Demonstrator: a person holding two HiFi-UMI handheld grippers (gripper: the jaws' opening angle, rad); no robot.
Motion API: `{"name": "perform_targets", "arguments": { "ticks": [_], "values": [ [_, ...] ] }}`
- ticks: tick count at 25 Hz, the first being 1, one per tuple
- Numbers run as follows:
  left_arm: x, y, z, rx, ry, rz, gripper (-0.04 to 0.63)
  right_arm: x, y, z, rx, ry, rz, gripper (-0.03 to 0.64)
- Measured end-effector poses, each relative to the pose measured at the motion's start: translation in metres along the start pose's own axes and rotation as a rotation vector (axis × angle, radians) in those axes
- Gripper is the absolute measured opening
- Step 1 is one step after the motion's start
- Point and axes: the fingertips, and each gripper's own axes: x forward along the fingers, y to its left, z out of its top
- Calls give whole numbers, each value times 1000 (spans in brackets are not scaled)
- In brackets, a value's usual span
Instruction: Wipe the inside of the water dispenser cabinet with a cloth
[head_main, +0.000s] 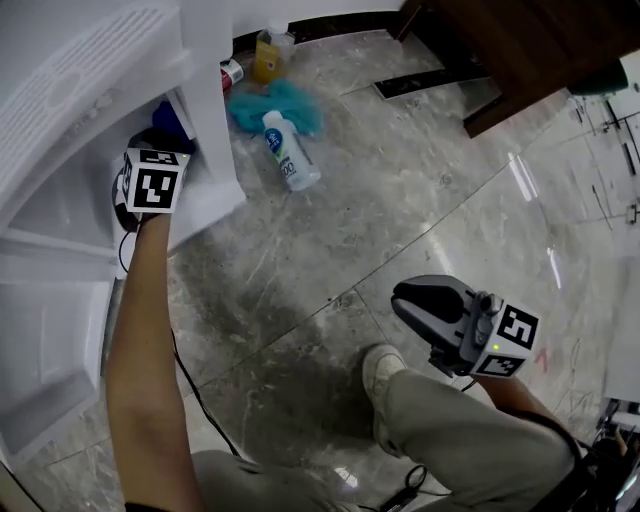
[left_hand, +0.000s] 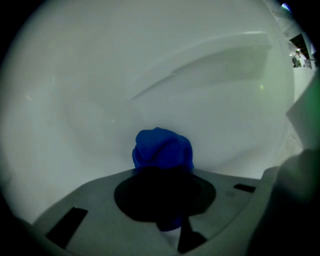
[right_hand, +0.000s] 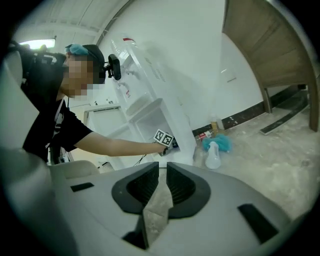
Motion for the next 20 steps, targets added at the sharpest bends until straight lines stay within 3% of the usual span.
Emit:
{"name": "perform_targets", "arguments": {
  "ticks": [3,5,9,15,20],
  "values": [
    [-3,-1,2,-14,-3,-36,69,-41,-1,-10,0,-7,-107,41],
    [-8,-6,0,34,0,-52,69,-59,-2,-13,5,-32,-164,41],
    [-25,-36,-8,90,-36,-165,62,-70,8,-20,20,-80,-204,41],
    [-15,-31,-5,111,3,-101,62,-79,7,-17,22,-103,-204,41],
    [6,-12,-8,240,75,-78,63,-86,9,-13,19,-106,-203,41]
  ]
}}
